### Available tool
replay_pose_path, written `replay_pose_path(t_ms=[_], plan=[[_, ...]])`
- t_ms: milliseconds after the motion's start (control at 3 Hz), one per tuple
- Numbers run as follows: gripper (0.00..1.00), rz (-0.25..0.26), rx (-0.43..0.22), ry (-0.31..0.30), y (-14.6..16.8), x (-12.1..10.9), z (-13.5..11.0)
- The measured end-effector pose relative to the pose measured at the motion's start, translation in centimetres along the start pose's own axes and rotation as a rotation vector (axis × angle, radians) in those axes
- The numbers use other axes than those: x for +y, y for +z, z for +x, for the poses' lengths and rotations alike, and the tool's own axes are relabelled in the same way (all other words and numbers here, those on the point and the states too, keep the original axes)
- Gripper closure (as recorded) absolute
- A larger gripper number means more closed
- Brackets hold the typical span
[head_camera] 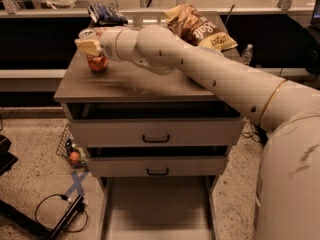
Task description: Place coke can into bottom drawer
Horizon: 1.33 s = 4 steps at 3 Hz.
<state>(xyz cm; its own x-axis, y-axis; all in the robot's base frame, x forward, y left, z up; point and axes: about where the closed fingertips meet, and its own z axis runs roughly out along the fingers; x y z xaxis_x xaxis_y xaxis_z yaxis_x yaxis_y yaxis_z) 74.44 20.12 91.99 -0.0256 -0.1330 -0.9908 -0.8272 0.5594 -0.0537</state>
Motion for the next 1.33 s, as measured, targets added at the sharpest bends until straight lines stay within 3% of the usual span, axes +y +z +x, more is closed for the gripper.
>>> replay_pose_path(t_ms=[333,667,1000,1333], plan=[[1.0,-0.005,-0.04,-0.05,-3.1,0.7,-3.0],[1.0,-0.005,-0.098,-0.085,-9.5,3.1,-4.5],[1.0,-0.035,-0.082,-0.078,-13.0,7.2,-1.6],[1.0,0.002,-0.001,-0.021,-17.9,8.9,4.0]])
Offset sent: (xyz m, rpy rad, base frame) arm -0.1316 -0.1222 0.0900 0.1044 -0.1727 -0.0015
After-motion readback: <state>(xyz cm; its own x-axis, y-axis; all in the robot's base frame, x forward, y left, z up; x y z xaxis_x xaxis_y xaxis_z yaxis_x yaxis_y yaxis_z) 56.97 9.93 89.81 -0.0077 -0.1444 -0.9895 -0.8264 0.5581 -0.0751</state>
